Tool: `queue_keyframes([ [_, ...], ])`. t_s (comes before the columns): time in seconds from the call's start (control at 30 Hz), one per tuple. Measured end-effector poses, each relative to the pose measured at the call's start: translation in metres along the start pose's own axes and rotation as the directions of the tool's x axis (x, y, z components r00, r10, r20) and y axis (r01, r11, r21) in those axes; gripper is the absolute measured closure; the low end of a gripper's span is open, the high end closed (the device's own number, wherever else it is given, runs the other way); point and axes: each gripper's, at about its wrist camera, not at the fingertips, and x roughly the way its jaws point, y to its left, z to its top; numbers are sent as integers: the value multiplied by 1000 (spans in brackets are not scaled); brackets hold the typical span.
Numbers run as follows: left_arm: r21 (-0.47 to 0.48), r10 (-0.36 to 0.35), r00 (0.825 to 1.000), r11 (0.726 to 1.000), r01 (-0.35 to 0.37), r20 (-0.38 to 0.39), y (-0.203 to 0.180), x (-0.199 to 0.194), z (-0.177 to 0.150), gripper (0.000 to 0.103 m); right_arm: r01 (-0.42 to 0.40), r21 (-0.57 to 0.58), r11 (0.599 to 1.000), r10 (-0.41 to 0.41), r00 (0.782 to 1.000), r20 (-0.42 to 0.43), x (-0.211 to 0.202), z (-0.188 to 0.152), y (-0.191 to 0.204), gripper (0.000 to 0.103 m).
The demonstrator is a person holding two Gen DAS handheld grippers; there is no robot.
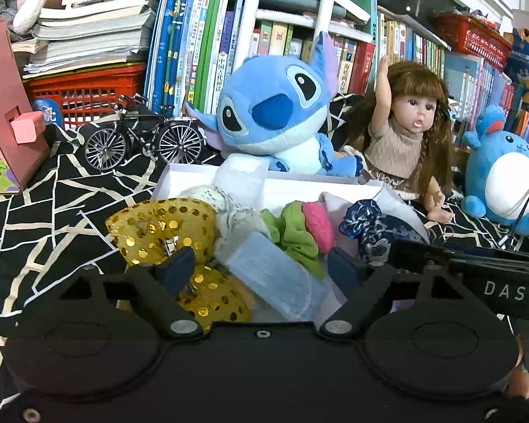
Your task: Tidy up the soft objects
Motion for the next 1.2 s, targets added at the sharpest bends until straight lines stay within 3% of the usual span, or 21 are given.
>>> queue_keyframes([
  [0.43, 8, -7, 999, 1000, 6, 37, 6, -40, -2, 14, -1, -18, 1000, 2, 999, 50, -35, -3, 9, 12],
  [0.93, -11, 26, 998, 1000, -25, 56, 16, -89, -40, 13, 43, -21, 999, -42, 997, 62, -77, -36, 12, 3],
  [1.2, -18, 51, 999, 999, -51, 7, 17, -95, -63, 13, 73, -55, 996, -71, 997, 43, -84, -58, 18, 2],
])
